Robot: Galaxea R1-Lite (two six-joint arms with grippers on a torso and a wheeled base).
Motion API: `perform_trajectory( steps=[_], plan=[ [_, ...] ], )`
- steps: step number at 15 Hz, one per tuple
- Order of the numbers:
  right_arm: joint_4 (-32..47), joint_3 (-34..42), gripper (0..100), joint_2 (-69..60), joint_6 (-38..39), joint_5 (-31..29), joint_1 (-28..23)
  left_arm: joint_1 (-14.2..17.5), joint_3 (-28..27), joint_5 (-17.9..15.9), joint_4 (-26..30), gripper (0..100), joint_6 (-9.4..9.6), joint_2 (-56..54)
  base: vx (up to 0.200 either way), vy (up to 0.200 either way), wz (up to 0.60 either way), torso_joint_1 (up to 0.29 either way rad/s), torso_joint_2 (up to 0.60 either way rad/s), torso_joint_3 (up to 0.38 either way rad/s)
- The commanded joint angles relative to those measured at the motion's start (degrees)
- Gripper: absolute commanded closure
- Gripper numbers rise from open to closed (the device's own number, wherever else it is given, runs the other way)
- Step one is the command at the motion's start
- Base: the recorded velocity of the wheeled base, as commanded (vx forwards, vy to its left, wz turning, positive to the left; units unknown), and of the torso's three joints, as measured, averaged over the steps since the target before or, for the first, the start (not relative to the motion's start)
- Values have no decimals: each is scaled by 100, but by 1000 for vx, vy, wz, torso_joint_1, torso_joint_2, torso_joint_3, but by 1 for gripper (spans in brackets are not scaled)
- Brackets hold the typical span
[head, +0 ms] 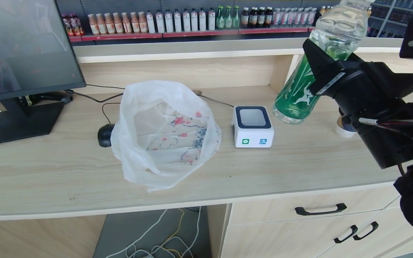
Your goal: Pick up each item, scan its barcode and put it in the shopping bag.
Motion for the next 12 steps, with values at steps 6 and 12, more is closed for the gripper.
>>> perform_trajectory(
  steps=[6, 12],
  plan=[
    [98, -1820, 100, 1326, 451, -391, 185, 0, 0, 1, 0, 0, -1, 0, 0, 0, 0, 0, 0, 0],
    [669, -3296, 100, 1783, 1409, -1410, 484, 0, 0, 1, 0, 0, -1, 0, 0, 0, 0, 0, 0, 0]
  ],
)
